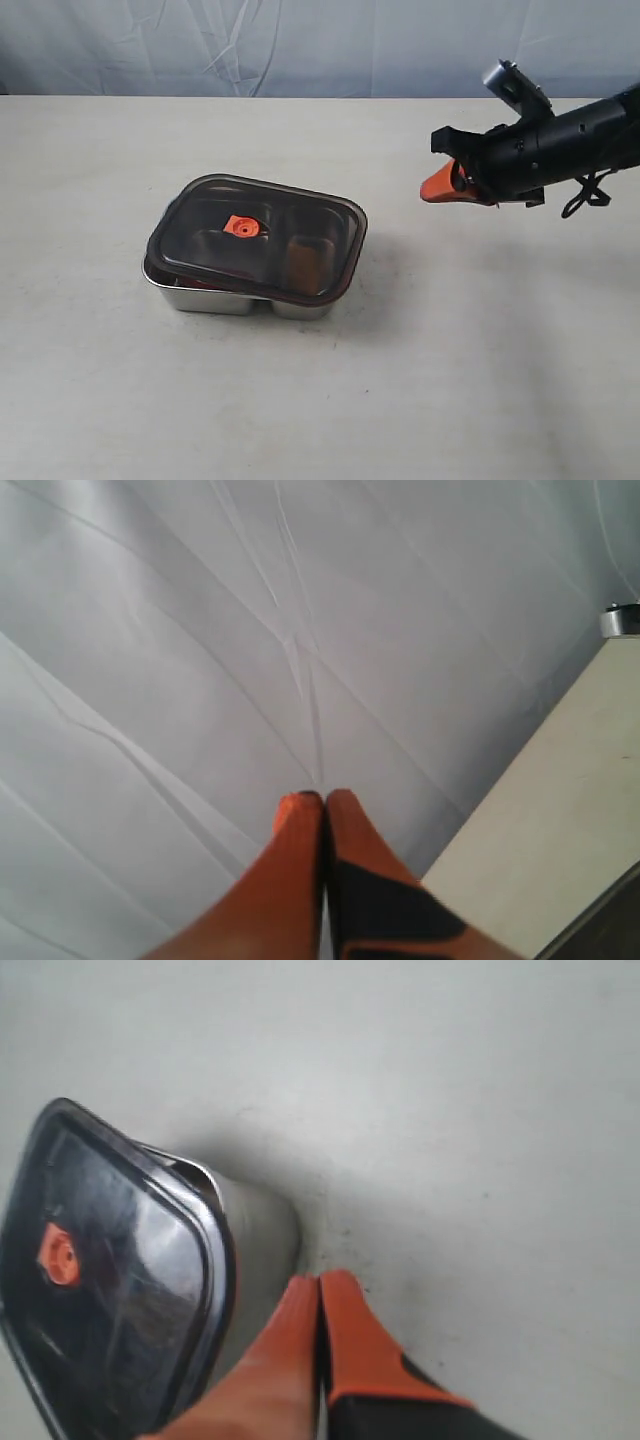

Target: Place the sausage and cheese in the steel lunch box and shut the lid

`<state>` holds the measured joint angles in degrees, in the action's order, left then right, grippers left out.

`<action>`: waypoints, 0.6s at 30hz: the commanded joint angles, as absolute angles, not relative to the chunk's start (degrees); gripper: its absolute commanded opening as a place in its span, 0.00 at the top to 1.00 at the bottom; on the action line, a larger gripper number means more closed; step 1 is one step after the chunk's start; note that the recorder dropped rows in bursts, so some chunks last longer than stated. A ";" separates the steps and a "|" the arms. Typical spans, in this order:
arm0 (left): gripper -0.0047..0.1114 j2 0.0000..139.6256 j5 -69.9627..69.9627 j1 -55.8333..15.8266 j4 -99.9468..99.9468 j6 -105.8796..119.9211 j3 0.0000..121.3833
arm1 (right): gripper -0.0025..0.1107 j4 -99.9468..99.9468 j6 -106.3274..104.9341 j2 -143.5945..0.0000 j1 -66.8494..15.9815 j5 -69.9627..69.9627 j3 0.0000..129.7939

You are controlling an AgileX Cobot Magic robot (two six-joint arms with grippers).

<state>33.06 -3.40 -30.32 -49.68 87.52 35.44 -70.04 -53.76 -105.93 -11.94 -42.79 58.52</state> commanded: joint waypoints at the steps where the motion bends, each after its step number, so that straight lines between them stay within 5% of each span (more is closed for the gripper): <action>1: 0.96 35.40 -3.82 -30.32 -52.69 87.23 35.10 | 0.98 -59.14 -45.54 -102.42 -16.92 -37.22 58.66; 9: 0.96 40.20 -2.12 -30.32 -54.81 87.23 35.02 | 0.98 -34.92 -23.47 -102.44 -25.42 -28.42 58.66; 18: 0.96 42.36 -2.12 -30.32 -54.81 87.15 35.02 | 0.98 -33.29 -20.58 -102.68 -31.29 -21.83 58.66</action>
<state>42.26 -2.83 -30.32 -54.02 87.52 35.41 -34.06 -21.24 -102.77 -30.34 -24.41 58.52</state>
